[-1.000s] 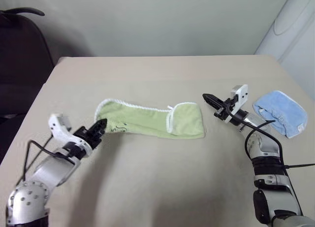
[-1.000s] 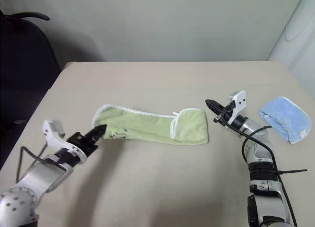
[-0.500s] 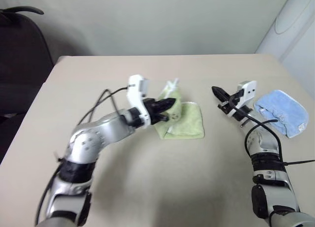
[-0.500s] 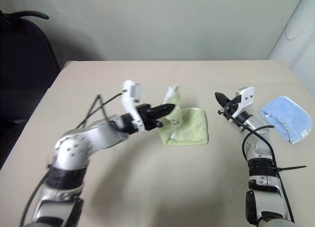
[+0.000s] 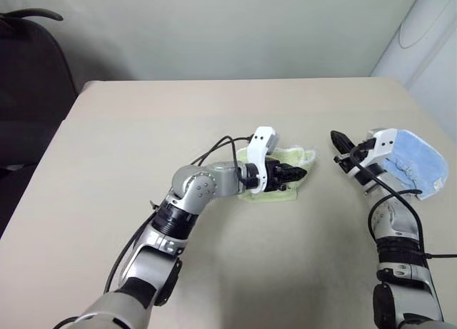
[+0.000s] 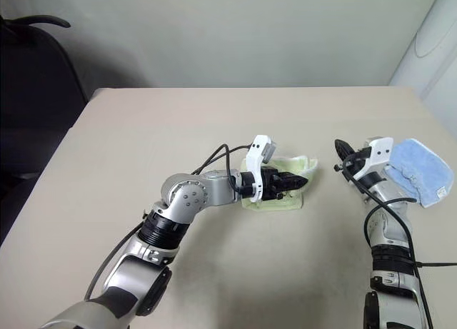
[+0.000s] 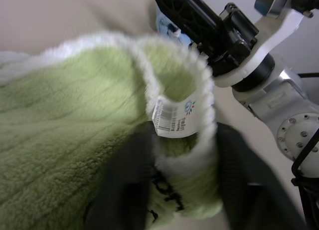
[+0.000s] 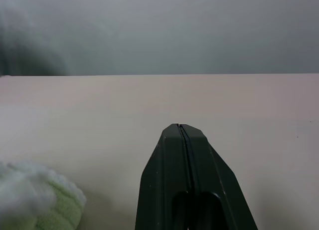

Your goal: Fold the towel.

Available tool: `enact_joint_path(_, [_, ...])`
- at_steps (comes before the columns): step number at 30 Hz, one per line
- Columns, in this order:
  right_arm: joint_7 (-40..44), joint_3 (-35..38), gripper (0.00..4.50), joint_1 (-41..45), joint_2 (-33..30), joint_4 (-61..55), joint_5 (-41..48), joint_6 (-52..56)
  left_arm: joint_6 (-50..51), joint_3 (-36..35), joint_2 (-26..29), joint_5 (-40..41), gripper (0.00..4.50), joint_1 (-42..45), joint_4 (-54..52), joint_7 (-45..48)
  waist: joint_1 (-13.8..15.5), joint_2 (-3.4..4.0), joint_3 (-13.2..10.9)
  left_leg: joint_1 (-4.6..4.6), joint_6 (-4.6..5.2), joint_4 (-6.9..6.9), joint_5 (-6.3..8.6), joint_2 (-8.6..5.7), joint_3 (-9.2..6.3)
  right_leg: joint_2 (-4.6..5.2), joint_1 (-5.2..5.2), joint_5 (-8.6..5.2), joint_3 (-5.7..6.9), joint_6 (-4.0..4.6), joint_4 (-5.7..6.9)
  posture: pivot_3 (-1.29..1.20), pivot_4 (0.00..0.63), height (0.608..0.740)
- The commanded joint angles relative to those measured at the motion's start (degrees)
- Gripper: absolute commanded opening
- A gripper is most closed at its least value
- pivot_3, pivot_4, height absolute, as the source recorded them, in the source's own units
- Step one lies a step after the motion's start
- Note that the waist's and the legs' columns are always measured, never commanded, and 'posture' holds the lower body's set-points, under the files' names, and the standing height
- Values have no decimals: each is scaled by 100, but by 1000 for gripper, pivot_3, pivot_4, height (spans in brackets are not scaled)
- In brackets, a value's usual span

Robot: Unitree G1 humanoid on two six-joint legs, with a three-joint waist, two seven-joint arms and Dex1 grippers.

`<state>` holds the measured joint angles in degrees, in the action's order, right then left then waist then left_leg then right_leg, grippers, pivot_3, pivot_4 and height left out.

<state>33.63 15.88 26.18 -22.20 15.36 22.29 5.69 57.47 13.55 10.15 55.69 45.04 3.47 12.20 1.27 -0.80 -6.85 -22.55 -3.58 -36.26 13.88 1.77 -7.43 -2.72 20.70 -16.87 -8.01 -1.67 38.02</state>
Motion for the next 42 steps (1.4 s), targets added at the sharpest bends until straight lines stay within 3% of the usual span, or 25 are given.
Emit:
enact_joint_path(1, [-20, 78, 0, 21, -136, -312, 77, 52, 208, -493, -92, 157, 3286, -85, -409, 47, -4, 0, 0, 0, 0, 0, 0, 0, 0, 0, 0, 0, 0, 0, 0, 0, 150, 740])
enact_joint_path(2, [31, 38, 0, 29, -162, -317, 66, 73, 267, -638, -84, 235, 3684, -145, -538, 32, -4, 0, 0, 0, 0, 0, 0, 0, 0, 0, 0, 0, -1, 0, 0, 0, 150, 740])
enact_joint_path(8, [636, -221, 0, 13, -445, -558, 204, 466, 160, -1477, 412, 176, 3684, -631, -1319, 88, -6, 0, 0, 0, -1, -1, -1, 0, 1, -1, 0, -1, 0, -1, 1, 0, 150, 740])
enact_joint_path(11, [1023, -376, 0, -10, -561, -884, 462, 907, -176, -1612, 821, -271, 3101, -867, -1443, 288, -9, 0, 0, 0, -1, -2, -2, 1, 1, -3, 0, -1, 0, -1, 0, 0, 150, 740])
enact_joint_path(19, [1687, -1173, 0, -300, -589, -1846, 779, 1927, -1040, -848, 1286, -1352, 253, -1251, -1585, 1537, 11, -4, 2, -5, 0, -18, -1, -1, -6, -3, -3, -2, 2, -4, -2, 0, 150, 740])
enact_joint_path(27, [1502, -1990, 0, -415, -472, -513, -305, 1519, -1918, 817, 1434, -3445, 253, -1449, -89, 2036, 5, -12, 7, -5, 15, -26, 8, 0, -9, 1, -7, -3, 0, -6, 0, 0, 150, 740])
enact_joint_path(30, [1400, -1879, 0, -520, -385, -266, -405, 1259, -2062, 484, 1159, -3401, 253, -1584, 149, 2015, 7, -15, 32, 12, 21, -27, 11, 0, -12, 2, -26, -3, 2, -6, 0, 0, 150, 740])
enact_joint_path(32, [1391, -1763, 0, -639, -378, -417, -344, 1173, -2161, 191, 1035, -3257, 253, -1732, -46, 2056, 9, -18, 34, 33, 83, -26, 47, -1, -14, 3, -53, -3, 2, -7, -9, 0, 150, 740])
enact_joint_path(37, [1298, -1277, 0, -703, -399, -1112, 95, 1292, -1900, -1097, 670, -1991, 253, -2111, -1286, 2089, 10, -21, 29, 25, 31, -32, 18, -3, -10, 2, -50, -6, 4, -12, -9, 0, 150, 740])
enact_joint_path(42, [1382, -904, 0, -727, -643, -1640, 462, 1703, -1654, -1822, 1088, -1720, 253, -2454, -1976, 1902, 4, -21, 28, 8, 23, -34, 13, -2, -4, 0, -32, -6, 1, -13, -8, 0, 150, 740])
